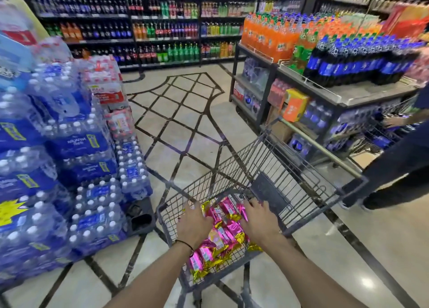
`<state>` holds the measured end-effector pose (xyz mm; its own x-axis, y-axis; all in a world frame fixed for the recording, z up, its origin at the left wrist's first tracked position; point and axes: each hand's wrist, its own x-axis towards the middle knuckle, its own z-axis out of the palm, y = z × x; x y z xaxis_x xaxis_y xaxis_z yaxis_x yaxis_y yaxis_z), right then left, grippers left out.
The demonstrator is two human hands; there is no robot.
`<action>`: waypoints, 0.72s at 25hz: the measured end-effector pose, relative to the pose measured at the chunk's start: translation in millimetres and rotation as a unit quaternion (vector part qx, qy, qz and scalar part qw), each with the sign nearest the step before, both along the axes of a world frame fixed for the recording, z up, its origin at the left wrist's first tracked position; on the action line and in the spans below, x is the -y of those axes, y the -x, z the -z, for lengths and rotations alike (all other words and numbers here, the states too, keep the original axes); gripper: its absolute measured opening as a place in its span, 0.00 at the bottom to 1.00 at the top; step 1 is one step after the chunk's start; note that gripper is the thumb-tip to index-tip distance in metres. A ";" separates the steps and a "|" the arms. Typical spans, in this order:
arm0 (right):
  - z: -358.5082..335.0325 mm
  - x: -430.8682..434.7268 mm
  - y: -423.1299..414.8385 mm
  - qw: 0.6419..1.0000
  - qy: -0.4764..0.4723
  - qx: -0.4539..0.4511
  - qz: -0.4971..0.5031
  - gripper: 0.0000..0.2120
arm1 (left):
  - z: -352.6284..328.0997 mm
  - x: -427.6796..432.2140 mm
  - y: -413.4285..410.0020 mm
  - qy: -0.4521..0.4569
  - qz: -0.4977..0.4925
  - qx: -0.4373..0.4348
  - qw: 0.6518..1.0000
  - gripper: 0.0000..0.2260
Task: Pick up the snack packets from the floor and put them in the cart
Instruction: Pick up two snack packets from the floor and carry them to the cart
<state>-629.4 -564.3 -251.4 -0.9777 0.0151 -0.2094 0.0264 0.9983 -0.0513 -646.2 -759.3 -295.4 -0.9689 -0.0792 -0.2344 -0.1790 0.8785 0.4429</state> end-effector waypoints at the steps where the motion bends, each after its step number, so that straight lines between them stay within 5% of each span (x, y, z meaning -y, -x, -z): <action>1: 8.2 1.6 13.6 1.000 -0.002 0.009 -0.006 0.29 | 12.6 1.0 8.1 -0.005 -0.007 0.007 1.000 0.21; 18: 184.5 -8.5 163.8 0.976 -0.054 0.149 -0.148 0.32 | 189.6 2.3 47.1 -0.048 -0.123 0.152 0.979 0.26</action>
